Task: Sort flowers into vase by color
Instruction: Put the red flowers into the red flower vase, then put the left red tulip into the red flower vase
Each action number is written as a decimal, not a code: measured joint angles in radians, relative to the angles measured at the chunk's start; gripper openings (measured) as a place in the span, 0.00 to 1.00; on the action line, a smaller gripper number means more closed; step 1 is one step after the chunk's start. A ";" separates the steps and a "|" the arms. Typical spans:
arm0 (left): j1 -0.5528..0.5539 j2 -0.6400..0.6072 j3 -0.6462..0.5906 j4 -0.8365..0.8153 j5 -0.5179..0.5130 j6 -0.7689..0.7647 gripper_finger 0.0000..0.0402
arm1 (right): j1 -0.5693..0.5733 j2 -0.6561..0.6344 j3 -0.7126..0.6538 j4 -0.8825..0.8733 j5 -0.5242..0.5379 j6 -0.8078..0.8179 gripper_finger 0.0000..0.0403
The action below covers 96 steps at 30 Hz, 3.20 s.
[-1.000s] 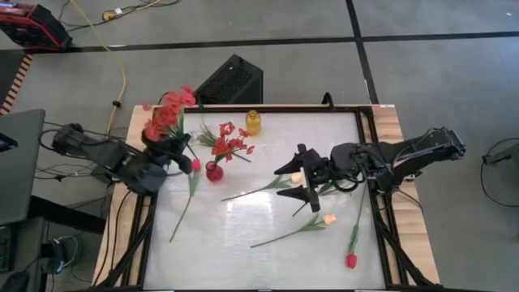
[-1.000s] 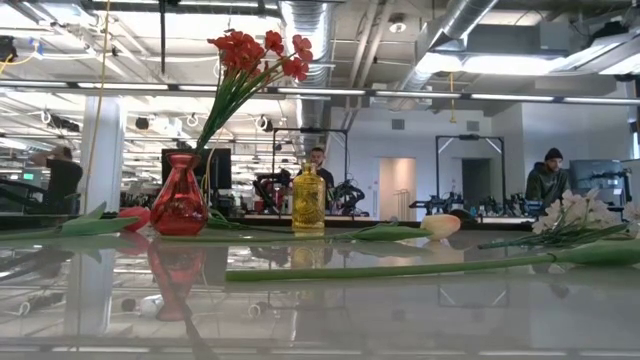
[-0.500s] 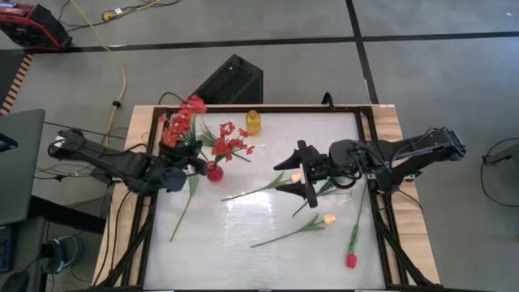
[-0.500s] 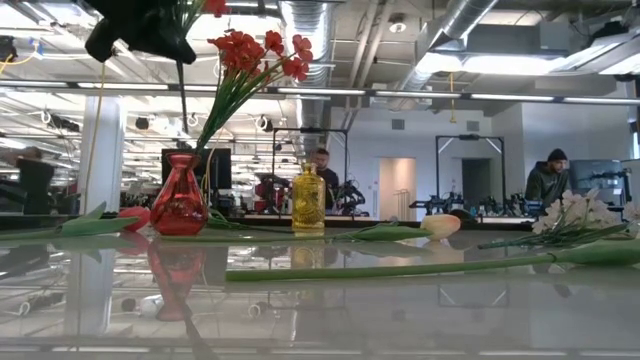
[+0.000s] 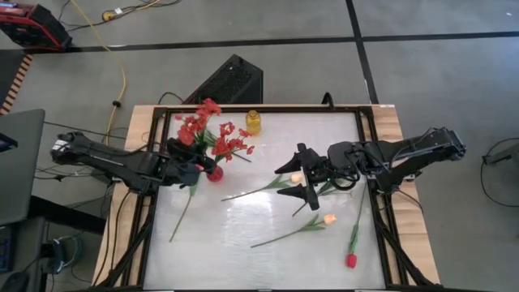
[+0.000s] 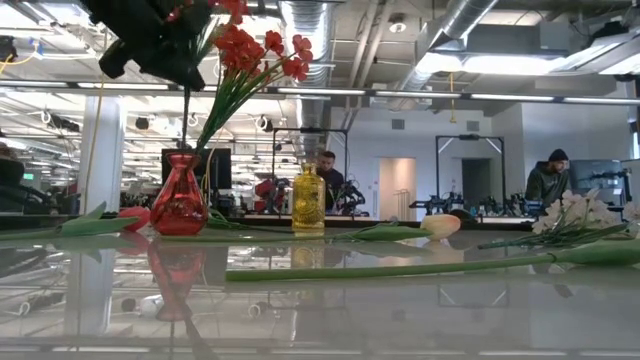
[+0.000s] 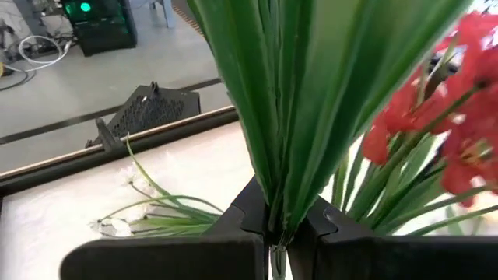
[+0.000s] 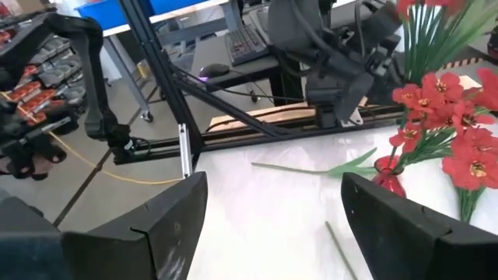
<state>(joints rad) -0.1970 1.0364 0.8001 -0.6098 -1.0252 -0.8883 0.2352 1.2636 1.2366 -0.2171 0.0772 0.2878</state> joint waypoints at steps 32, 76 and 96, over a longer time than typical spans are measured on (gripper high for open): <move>-0.026 -0.115 -0.097 -0.088 0.311 0.040 0.47 | 0.014 0.000 0.000 -0.041 -0.003 0.021 0.80; -0.115 0.171 -0.334 -0.061 0.889 -0.487 0.32 | 0.013 0.000 0.000 -0.067 -0.003 0.018 0.80; -0.164 -0.196 -0.270 -0.233 0.535 -0.680 0.00 | 0.021 0.000 0.000 -0.072 -0.008 0.018 0.80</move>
<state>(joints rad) -0.3611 0.8400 0.5298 -0.8428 -0.4898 -1.5686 0.2558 1.2636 1.2366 -0.2893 0.0696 0.3058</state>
